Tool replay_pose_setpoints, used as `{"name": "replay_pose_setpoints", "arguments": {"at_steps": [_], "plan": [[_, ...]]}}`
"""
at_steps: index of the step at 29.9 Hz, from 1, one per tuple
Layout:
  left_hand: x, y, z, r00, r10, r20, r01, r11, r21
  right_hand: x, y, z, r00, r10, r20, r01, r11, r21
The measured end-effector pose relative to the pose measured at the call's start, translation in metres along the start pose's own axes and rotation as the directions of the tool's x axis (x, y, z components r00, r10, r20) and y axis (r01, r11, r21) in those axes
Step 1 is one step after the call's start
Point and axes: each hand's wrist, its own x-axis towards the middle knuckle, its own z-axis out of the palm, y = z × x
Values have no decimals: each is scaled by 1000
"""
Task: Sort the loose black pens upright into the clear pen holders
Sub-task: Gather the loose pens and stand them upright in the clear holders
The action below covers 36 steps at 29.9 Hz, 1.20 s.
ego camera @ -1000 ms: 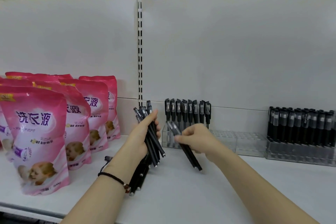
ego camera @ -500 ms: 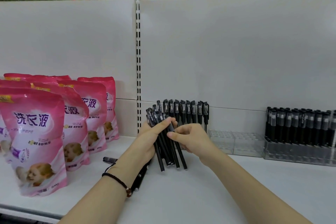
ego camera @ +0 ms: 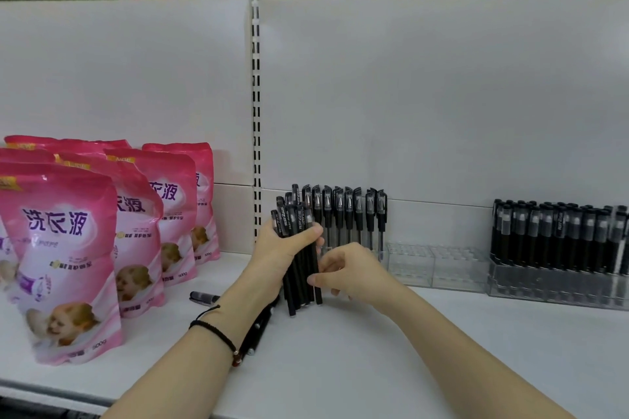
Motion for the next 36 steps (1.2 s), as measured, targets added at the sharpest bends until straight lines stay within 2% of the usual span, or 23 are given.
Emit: {"name": "replay_pose_setpoints", "arguments": {"at_steps": [2,5,8,11,15,21,26,30,36], "plan": [[-1,-1,2,1000,4,-8,-4,999,33,0,0,-3,1000,-4,-4,4,999,-39],[0,4,3,989,130,-69,-121,986,115,3,3,-11,1000,-8,-18,4,975,-223],[3,5,-2,976,198,-92,-186,975,121,3,9,-19,998,-35,-57,5,890,-457],[3,-1,-2,988,154,-10,-147,955,256,-2,13,-24,994,-74,-85,5,786,-618],[3,-2,-6,997,69,33,-76,933,351,-7,12,-25,987,-150,-52,79,745,-663],[-3,8,4,995,91,48,-102,940,325,-33,25,-45,936,-350,-44,150,506,-850],[-15,22,56,984,127,123,-166,901,400,-65,50,-93,932,-362,-9,130,356,-925],[-34,13,122,977,179,120,-211,906,367,-94,75,-140,940,-340,-30,106,373,-922],[-64,-8,223,985,44,168,-86,964,252,-150,113,-218,942,-312,-120,35,447,-894]]}}
